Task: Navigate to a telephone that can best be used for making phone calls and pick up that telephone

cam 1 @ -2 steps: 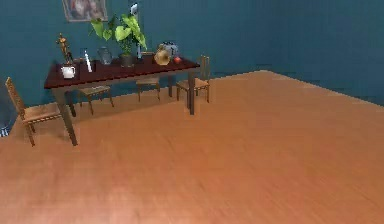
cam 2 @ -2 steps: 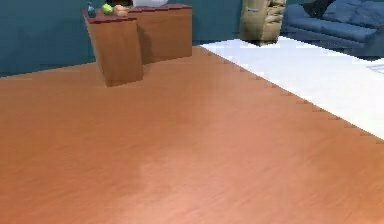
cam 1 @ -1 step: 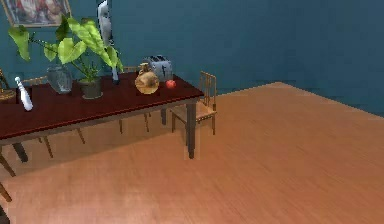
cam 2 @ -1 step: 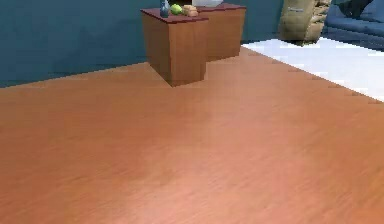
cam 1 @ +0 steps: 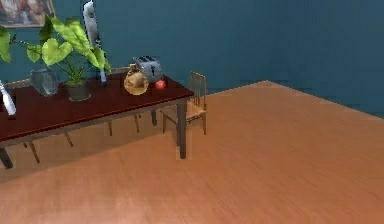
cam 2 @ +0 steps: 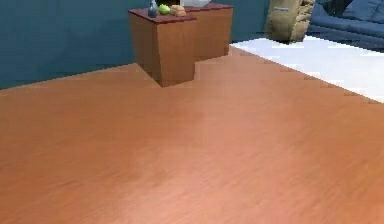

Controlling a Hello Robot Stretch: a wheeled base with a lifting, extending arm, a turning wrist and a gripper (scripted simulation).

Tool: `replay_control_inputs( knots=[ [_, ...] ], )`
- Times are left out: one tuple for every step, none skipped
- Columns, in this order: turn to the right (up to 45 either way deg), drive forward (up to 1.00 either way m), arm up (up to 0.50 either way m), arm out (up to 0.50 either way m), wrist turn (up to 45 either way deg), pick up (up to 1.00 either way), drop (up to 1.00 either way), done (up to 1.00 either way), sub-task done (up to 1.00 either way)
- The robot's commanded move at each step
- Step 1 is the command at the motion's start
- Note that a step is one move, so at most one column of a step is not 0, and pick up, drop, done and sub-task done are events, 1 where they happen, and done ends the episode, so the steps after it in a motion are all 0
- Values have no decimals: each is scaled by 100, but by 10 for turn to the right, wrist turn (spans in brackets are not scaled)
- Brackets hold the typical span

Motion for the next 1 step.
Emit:
replay_control_inputs(
  knots=[
    [0,100,0,0,0,0,0,0,0]
  ],
)
